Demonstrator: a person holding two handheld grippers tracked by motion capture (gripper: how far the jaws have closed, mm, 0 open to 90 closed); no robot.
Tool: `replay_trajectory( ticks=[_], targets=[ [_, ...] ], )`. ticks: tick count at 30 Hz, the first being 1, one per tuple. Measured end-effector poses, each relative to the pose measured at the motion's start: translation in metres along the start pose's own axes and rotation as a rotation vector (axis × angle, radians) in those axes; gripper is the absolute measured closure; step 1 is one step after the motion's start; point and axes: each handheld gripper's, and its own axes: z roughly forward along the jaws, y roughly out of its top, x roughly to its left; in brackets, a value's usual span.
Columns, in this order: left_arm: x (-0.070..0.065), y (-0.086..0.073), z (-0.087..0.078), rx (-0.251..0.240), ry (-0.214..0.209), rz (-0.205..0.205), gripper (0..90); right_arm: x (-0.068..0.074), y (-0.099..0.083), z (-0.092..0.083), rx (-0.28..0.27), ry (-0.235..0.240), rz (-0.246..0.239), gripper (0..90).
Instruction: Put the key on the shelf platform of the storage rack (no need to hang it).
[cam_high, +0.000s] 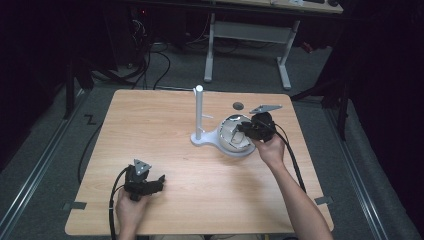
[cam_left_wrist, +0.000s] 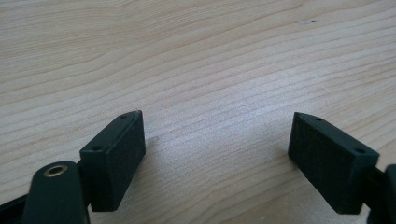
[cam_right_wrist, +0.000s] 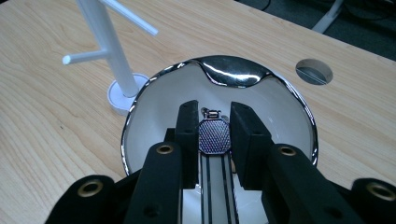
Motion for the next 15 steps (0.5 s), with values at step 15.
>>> replay_trajectory(
  ticks=[15],
  targets=[
    [0.000, 0.000, 0.000, 0.000, 0.000, 0.000, 19.2, -0.003, 0.002, 0.019, 0.025, -0.043, 0.007, 74.5]
  ],
)
